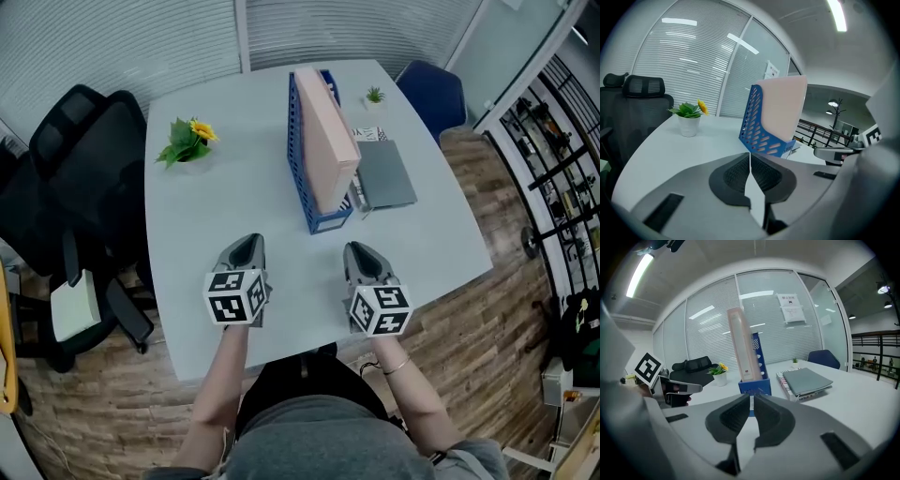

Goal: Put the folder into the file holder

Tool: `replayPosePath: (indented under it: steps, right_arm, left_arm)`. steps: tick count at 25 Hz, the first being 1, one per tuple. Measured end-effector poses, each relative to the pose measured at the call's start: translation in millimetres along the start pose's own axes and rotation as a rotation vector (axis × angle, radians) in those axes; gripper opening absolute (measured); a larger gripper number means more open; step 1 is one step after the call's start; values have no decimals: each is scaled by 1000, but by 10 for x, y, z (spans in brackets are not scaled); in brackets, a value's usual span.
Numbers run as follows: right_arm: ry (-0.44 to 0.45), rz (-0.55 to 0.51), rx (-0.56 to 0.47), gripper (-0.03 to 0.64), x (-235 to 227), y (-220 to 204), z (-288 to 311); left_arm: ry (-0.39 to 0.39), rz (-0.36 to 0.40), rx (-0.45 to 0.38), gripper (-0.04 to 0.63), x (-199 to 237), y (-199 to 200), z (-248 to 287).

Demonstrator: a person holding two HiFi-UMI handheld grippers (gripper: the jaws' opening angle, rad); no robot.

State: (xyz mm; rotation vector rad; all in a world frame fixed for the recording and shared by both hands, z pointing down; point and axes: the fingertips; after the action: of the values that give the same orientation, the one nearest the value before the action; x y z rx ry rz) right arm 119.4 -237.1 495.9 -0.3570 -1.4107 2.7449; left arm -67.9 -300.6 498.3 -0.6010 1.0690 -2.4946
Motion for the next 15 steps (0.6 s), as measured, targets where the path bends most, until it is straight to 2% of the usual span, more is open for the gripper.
replayPosePath:
  steps: [2,15]
  right_arm:
    - [3,13,7,7,-34,-29,-51]
    - [36,87,-13,3,-262,-87,-444]
  left_arm:
    - [1,-6,3,28,-32,-18,7]
    - [6,4,-2,28,-315,-62,-55]
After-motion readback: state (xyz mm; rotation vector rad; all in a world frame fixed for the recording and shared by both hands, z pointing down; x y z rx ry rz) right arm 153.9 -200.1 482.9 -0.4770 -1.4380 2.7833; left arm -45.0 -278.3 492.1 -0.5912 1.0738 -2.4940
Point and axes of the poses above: the fingertips, and each gripper's own axes: z forward along the fingers, x to its left, y out of its top, and after that the axes turned 15 degrees about x, right-handed
